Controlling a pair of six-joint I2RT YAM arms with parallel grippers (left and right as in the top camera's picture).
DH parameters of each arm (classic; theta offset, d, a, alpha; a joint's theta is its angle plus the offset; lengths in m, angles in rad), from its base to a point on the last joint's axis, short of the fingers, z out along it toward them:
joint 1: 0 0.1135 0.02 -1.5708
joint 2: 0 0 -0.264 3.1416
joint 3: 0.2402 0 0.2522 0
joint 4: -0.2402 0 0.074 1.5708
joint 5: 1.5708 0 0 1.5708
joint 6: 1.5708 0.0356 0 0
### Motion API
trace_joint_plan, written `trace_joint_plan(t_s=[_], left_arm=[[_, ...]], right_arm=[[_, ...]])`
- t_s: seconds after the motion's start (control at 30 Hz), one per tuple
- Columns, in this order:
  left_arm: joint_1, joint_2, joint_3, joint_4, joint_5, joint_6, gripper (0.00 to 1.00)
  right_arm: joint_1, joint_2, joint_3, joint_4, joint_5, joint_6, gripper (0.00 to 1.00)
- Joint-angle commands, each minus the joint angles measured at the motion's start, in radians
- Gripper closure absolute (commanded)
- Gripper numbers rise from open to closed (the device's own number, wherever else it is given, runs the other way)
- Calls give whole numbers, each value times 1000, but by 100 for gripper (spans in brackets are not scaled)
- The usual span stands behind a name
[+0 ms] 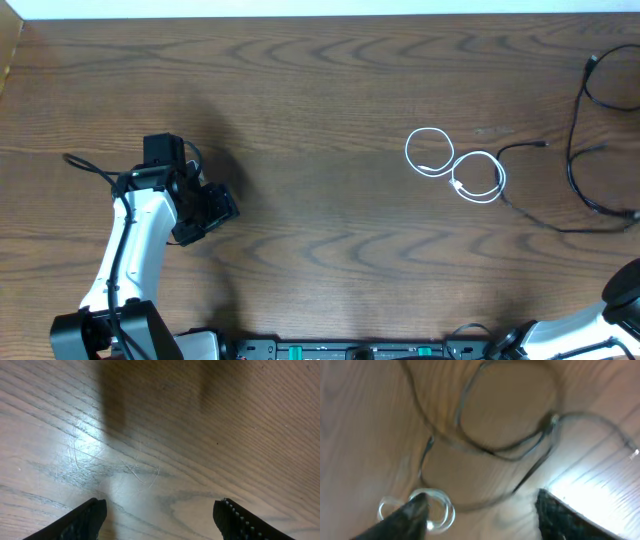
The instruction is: Untangle cables
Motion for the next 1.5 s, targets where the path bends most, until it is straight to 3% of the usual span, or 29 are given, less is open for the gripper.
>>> trace_joint_plan(t_s=[0.0, 0.17, 0.33, 0.63, 0.83, 0.93, 1.03, 1.47], left_arm=[[4, -1, -6, -10, 3, -5, 26], [4, -1, -6, -14, 4, -5, 26], [4, -1, -6, -14, 3, -5, 26], [4, -1, -6, -24, 4, -5, 26], [4, -1, -6, -29, 4, -5, 26], [4, -1, -6, -29, 3, -5, 26], [4, -1, -6, -29, 3, -5, 26], [4, -1, -6, -28, 3, -5, 27]], right_arm=[[52, 1, -44, -60, -87, -101, 23], [122, 1, -187, -92, -54, -134, 26], [201, 1, -388, 35, -32, -137, 30], [429, 1, -565, 377, 43, -413, 36], [528, 1, -627, 427, 132, -504, 45], [546, 1, -677, 451, 185, -504, 46], [546, 1, -717, 465, 243, -504, 54], [546, 1, -798, 511, 249, -503, 51]])
